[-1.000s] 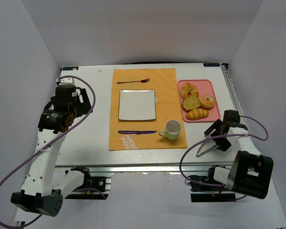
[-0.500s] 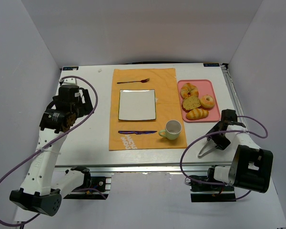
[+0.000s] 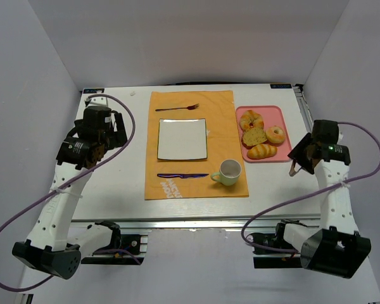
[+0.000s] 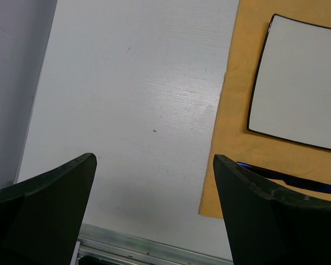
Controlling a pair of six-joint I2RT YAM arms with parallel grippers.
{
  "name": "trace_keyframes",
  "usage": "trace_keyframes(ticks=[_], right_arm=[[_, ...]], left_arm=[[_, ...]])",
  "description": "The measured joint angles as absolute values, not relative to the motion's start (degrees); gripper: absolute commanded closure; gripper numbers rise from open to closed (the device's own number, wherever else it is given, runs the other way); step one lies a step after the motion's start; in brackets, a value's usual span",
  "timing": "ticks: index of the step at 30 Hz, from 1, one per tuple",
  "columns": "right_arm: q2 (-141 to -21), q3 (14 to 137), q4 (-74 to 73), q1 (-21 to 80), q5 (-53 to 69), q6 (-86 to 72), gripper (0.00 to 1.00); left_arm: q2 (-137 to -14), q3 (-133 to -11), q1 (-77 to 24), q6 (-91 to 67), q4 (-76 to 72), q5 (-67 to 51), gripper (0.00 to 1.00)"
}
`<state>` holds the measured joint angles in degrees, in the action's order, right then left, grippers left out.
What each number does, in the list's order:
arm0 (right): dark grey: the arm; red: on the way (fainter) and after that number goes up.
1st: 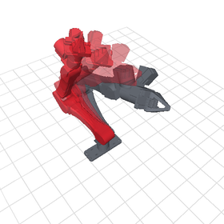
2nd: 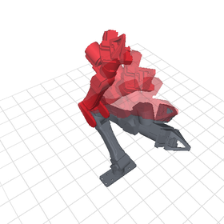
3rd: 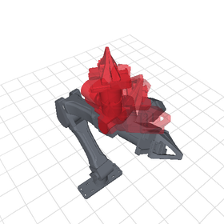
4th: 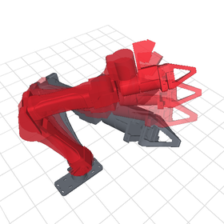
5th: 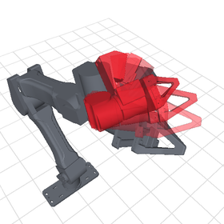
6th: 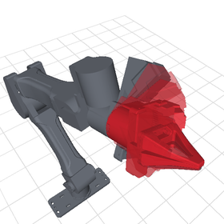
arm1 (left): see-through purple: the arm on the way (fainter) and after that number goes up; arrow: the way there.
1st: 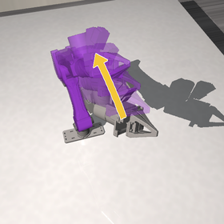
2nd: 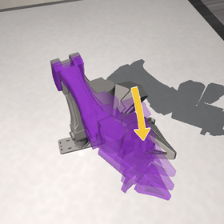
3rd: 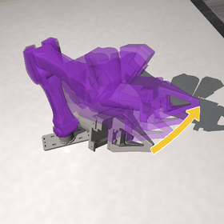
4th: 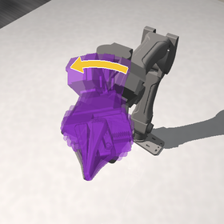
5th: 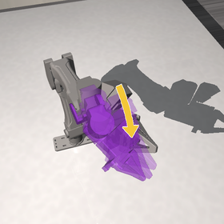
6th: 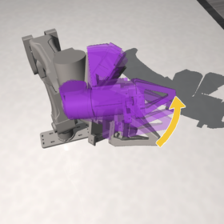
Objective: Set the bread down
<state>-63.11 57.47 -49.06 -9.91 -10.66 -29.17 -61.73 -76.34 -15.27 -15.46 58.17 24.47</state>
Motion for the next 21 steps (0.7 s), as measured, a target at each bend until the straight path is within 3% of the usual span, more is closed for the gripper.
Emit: trace_keyframes(ticks=[9, 21], right_arm=[[-64.6, 67.5, -57.3, -9.9, -0.8, -22.2, 0.44], [-72.1, 68.5, -50.0, -9.7, 9.5, -25.1, 0.43]], left_arm=[[-65.7, -81.8, -17.0, -15.4, 57.6, 24.5, 0.02], [-68.8, -86.2, -17.4, -14.8, 56.6, 24.8, 0.02]])
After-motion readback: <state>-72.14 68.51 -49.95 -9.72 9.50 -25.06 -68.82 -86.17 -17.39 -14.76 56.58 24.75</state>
